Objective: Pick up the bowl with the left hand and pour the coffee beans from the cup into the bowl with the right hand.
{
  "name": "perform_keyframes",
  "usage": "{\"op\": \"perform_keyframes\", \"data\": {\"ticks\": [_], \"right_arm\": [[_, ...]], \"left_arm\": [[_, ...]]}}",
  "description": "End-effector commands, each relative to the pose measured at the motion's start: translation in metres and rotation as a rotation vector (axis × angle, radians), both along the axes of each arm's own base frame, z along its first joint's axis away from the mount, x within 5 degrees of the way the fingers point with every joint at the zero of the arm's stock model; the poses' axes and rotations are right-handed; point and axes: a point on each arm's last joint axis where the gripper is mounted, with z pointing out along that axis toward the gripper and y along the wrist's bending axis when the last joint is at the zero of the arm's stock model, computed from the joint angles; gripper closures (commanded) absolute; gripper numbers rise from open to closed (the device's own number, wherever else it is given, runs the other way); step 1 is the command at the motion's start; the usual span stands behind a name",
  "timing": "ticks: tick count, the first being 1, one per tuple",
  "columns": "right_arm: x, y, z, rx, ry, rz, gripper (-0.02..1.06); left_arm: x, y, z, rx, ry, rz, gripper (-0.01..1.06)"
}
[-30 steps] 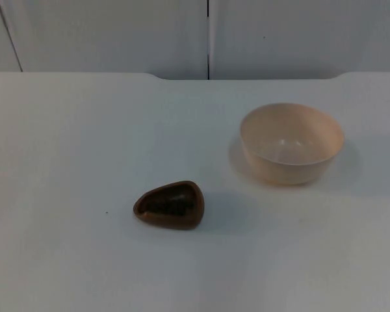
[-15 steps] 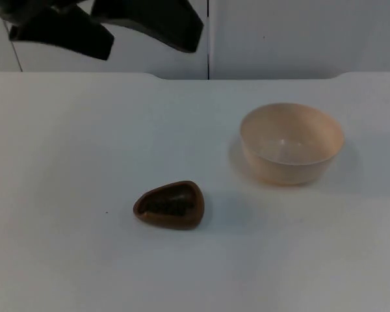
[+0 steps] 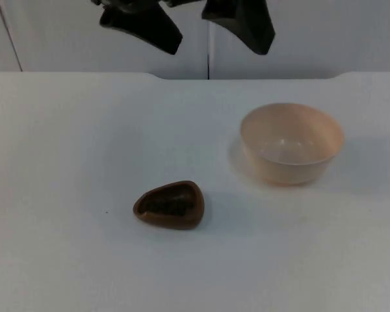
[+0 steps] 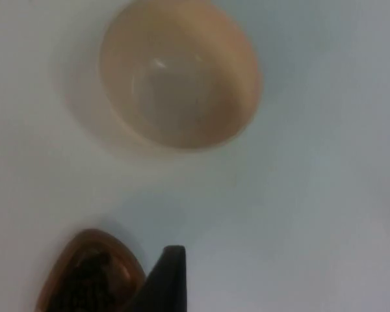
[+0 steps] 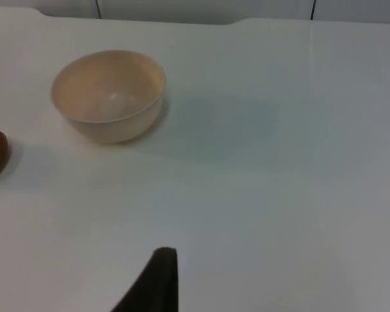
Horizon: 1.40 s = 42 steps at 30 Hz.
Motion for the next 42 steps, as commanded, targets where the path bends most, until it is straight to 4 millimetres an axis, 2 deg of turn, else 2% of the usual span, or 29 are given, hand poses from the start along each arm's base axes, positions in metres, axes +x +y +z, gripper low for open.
{"op": "perform_keyframes", "data": {"ticks": [1, 5, 10, 17, 22, 26, 33, 42], "right_arm": [[0.000, 0.000, 0.000, 0.002, -0.006, -0.012, -0.01], [0.000, 0.000, 0.000, 0.002, -0.006, -0.012, -0.01], [0.000, 0.000, 0.000, 0.002, -0.006, -0.012, -0.01], [0.000, 0.000, 0.000, 0.002, -0.006, -0.012, -0.01], [0.000, 0.000, 0.000, 0.002, -0.006, -0.012, -0.01], [0.000, 0.000, 0.000, 0.002, -0.006, -0.012, -0.01], [0.000, 0.000, 0.000, 0.002, -0.006, -0.012, -0.01], [0.000, 0.000, 0.000, 0.002, -0.006, -0.012, -0.01]], "left_arm": [[0.006, -0.006, 0.000, 0.009, 0.014, 0.001, 0.05], [0.028, -0.017, -0.011, 0.038, 0.065, 0.037, 0.05], [0.045, -0.028, -0.023, 0.039, 0.114, 0.065, 0.05], [0.059, -0.042, -0.042, 0.060, 0.152, 0.091, 0.05], [0.069, -0.064, -0.064, 0.124, 0.157, 0.108, 0.05], [0.080, -0.072, -0.073, 0.119, 0.173, 0.144, 0.05], [0.098, -0.078, -0.090, 0.166, 0.179, 0.206, 0.05], [0.123, -0.088, -0.122, 0.214, 0.210, 0.280, 0.05]]}}
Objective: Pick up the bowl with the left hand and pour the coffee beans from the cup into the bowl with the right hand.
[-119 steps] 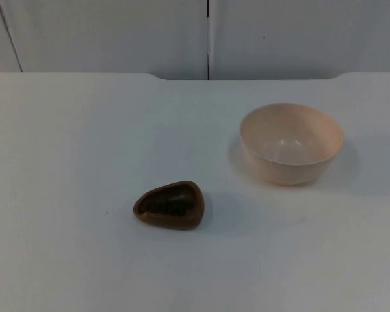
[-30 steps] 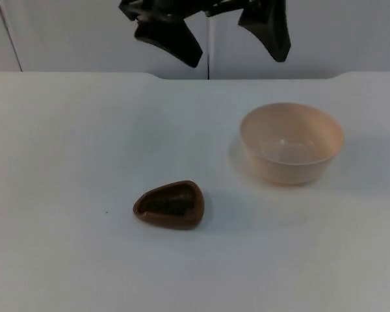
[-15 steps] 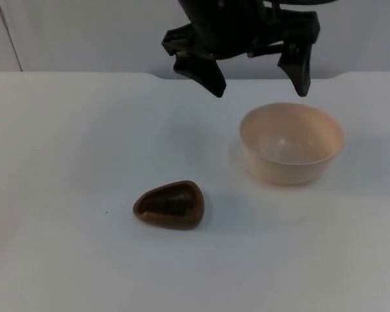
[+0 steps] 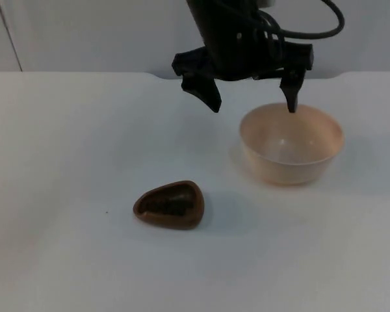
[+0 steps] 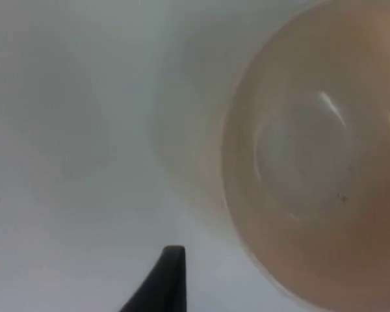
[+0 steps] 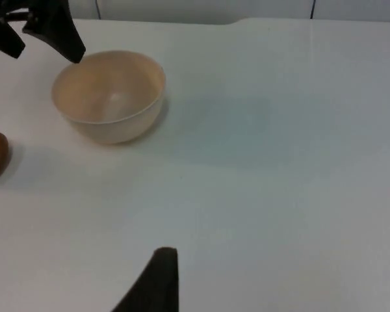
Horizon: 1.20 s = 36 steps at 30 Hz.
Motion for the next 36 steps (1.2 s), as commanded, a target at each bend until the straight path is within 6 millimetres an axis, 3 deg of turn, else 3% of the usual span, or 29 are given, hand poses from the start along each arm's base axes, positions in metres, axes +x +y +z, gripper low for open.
{"op": "perform_keyframes", "data": {"ticks": [1, 9, 14, 16, 23, 29, 36], "right_arm": [[0.000, 0.000, 0.000, -0.005, -0.007, -0.008, -0.01], [0.000, 0.000, 0.000, -0.002, -0.007, -0.010, -0.01], [0.000, 0.000, 0.000, -0.002, -0.007, -0.010, -0.01], [0.000, 0.000, 0.000, -0.002, -0.007, -0.010, -0.01], [0.000, 0.000, 0.000, 0.000, -0.006, -0.011, -0.01], [0.000, 0.000, 0.000, 0.002, -0.006, -0.012, -0.01], [0.000, 0.000, 0.000, 0.002, -0.006, -0.012, -0.01]], "left_arm": [[0.005, -0.001, -0.007, 0.023, 0.009, 0.019, 0.05], [0.024, 0.004, -0.022, 0.005, 0.027, 0.066, 0.05], [0.041, 0.032, -0.031, -0.020, 0.087, 0.144, 0.05], [0.042, 0.034, -0.031, -0.009, 0.075, 0.144, 0.05], [0.043, 0.029, -0.039, 0.007, 0.044, 0.132, 0.05], [0.044, 0.024, -0.064, 0.014, 0.071, 0.133, 0.05], [0.044, 0.023, -0.071, 0.016, 0.077, 0.124, 0.05]]}}
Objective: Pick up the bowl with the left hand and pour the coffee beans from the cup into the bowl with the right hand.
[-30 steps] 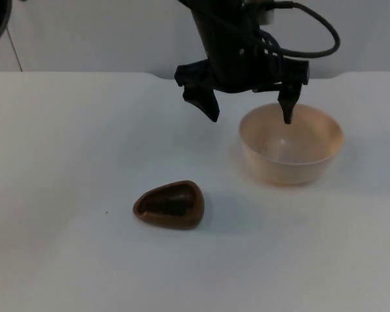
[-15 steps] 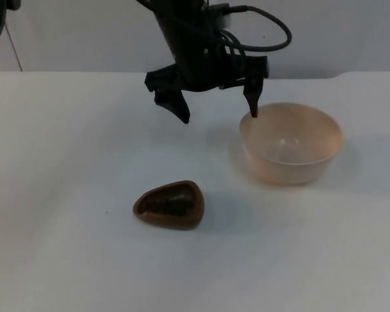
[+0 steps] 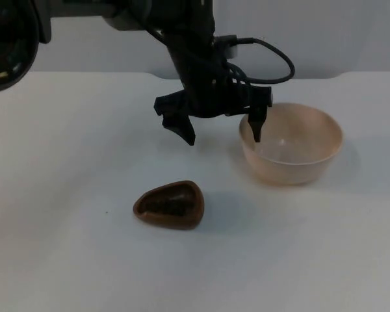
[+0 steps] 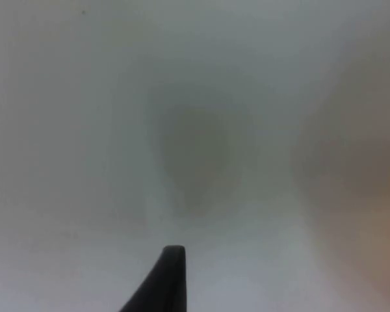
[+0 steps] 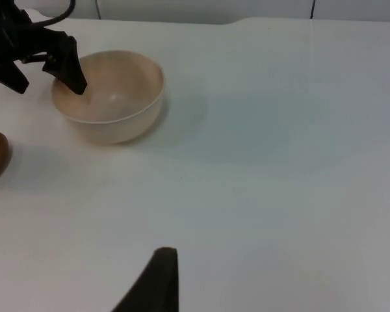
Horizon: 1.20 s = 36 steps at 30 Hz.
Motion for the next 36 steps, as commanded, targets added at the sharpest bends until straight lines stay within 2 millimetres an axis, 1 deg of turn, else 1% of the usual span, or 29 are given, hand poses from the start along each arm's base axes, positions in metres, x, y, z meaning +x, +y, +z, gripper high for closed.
{"op": "perform_keyframes", "data": {"ticks": [1, 5, 7, 8, 11, 12, 13, 14, 15, 16, 18, 19, 23, 24, 25, 26, 28, 30, 31, 35, 36], "right_arm": [[0.000, 0.000, 0.000, 0.002, -0.006, -0.012, -0.01], [0.000, 0.000, 0.000, 0.002, -0.006, -0.012, -0.01], [0.000, 0.000, 0.000, 0.002, -0.006, -0.012, -0.01], [0.000, 0.000, 0.000, 0.002, -0.006, -0.012, -0.01], [0.000, 0.000, 0.000, 0.002, -0.006, -0.012, -0.01], [0.000, 0.000, 0.000, 0.002, -0.006, -0.012, -0.01], [0.000, 0.000, 0.000, 0.002, -0.006, -0.012, -0.01], [0.000, 0.000, 0.000, 0.002, -0.006, -0.012, -0.01], [0.000, 0.000, 0.000, 0.002, -0.006, -0.012, -0.01], [0.000, 0.000, 0.000, 0.002, -0.006, -0.012, -0.01], [0.000, 0.000, 0.000, 0.002, -0.006, -0.012, -0.01], [0.000, 0.000, 0.000, 0.002, -0.006, -0.012, -0.01], [0.000, 0.000, 0.000, 0.002, -0.006, -0.012, -0.01], [0.000, 0.000, 0.000, 0.002, -0.006, -0.012, -0.01], [0.000, 0.000, 0.000, 0.002, -0.006, -0.012, -0.01], [0.000, 0.000, 0.000, 0.002, -0.006, -0.012, -0.01], [0.000, 0.000, 0.000, 0.002, -0.006, -0.012, -0.01], [0.000, 0.000, 0.000, 0.002, -0.006, -0.012, -0.01], [0.000, 0.000, 0.000, 0.002, -0.006, -0.012, -0.01], [0.000, 0.000, 0.000, 0.002, -0.006, -0.012, -0.01], [0.000, 0.000, 0.000, 0.002, -0.006, -0.012, -0.01]], "left_arm": [[0.000, -0.004, 0.002, -0.013, -0.013, -0.006, 0.05], [-0.001, -0.004, 0.002, -0.010, -0.008, -0.007, 0.05], [-0.001, -0.004, 0.002, -0.008, -0.003, -0.007, 0.09], [-0.001, -0.004, 0.002, -0.008, -0.003, -0.007, 0.09], [-0.001, -0.004, 0.002, -0.013, 0.000, -0.006, 0.24], [-0.002, -0.005, 0.002, -0.024, 0.006, -0.001, 0.31], [-0.002, -0.005, 0.002, -0.025, 0.007, -0.001, 0.34], [-0.002, -0.005, 0.002, -0.025, 0.007, -0.001, 0.34], [-0.002, -0.005, 0.002, -0.027, 0.008, 0.000, 0.44], [-0.003, -0.008, 0.003, -0.030, 0.007, -0.004, 0.50], [-0.004, -0.009, 0.006, -0.033, 0.002, -0.006, 0.67], [-0.004, -0.009, 0.006, -0.033, 0.002, -0.006, 0.67], [-0.004, -0.011, 0.011, -0.054, -0.006, -0.002, 0.97], [-0.004, -0.011, 0.011, -0.054, -0.006, -0.002, 0.97], [-0.004, -0.011, 0.013, -0.060, -0.007, 0.000, 1.03], [-0.004, -0.012, 0.016, -0.068, -0.011, 0.001, 1.05], [-0.005, -0.012, 0.023, -0.080, -0.017, 0.003, 1.05], [-0.006, -0.011, 0.035, -0.088, -0.031, 0.001, 1.05], [-0.006, -0.011, 0.035, -0.088, -0.031, 0.001, 1.05], [-0.011, -0.008, 0.058, -0.074, -0.039, -0.015, 1.05], [-0.011, -0.008, 0.058, -0.074, -0.039, -0.015, 1.05]]}}
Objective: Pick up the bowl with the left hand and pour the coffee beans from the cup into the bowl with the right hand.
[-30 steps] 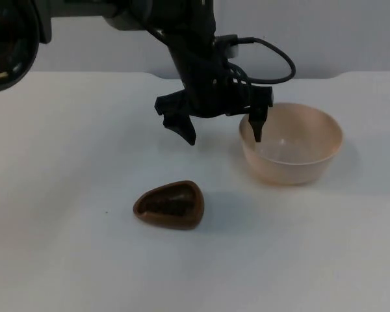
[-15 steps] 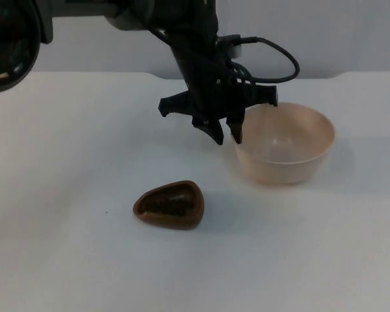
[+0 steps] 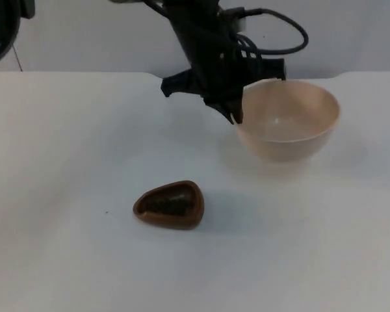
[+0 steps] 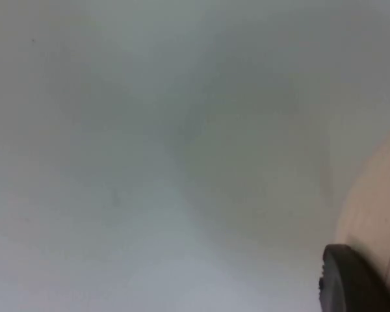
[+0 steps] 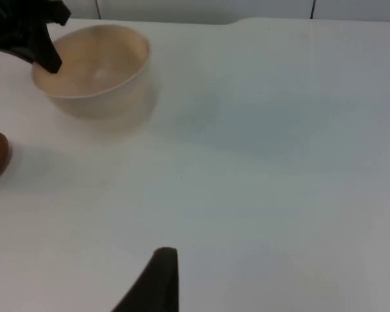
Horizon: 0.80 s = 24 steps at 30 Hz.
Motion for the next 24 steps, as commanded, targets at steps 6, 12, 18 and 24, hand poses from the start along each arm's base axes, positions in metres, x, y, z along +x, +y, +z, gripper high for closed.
{"op": "perform_keyframes", "data": {"ticks": [6, 12, 18, 24], "right_arm": [[0.000, 0.000, 0.000, 0.002, -0.006, -0.012, -0.01], [0.000, 0.000, 0.000, 0.001, -0.006, -0.008, -0.01], [0.000, 0.000, 0.000, 0.001, -0.006, -0.008, -0.01], [0.000, 0.000, 0.000, 0.001, -0.006, -0.008, -0.01]], "left_arm": [[-0.008, 0.007, 0.040, 0.032, -0.026, -0.025, 1.05], [-0.016, 0.011, 0.057, 0.041, -0.006, -0.035, 1.05], [-0.022, 0.013, 0.071, 0.041, -0.001, -0.043, 1.05], [-0.028, 0.015, 0.083, 0.079, -0.007, -0.061, 1.05]]}}
